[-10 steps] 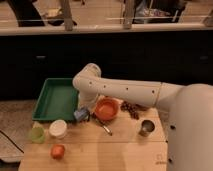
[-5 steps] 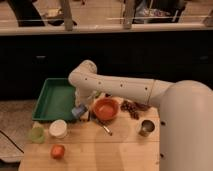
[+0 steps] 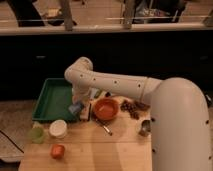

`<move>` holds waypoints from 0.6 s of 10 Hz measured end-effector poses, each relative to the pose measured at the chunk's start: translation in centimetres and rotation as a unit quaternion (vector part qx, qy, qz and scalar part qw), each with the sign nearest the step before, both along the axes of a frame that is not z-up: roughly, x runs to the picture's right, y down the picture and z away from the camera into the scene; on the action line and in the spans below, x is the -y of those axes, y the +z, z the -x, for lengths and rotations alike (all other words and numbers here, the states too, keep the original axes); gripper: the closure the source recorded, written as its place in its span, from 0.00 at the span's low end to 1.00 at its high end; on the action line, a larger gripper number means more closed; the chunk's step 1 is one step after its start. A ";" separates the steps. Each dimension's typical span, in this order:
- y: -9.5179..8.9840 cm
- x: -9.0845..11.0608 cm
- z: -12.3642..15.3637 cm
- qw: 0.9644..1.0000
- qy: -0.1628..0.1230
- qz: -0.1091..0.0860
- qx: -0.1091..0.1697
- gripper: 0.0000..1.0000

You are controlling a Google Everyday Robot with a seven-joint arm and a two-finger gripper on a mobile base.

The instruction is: Place sponge in tray

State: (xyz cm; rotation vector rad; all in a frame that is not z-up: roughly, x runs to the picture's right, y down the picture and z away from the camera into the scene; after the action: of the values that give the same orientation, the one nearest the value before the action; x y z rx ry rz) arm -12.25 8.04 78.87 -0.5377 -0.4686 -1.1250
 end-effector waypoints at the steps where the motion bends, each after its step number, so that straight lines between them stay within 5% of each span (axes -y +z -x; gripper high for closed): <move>1: 0.2 0.4 0.2 1.000 -0.004 0.000 0.003 0.98; 6: 1.7 2.0 1.9 0.999 -0.024 0.002 0.022 0.98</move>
State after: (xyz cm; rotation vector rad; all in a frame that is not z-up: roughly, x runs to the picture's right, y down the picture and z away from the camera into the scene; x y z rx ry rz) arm -14.14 6.07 80.56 -0.5311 -0.4985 -1.1840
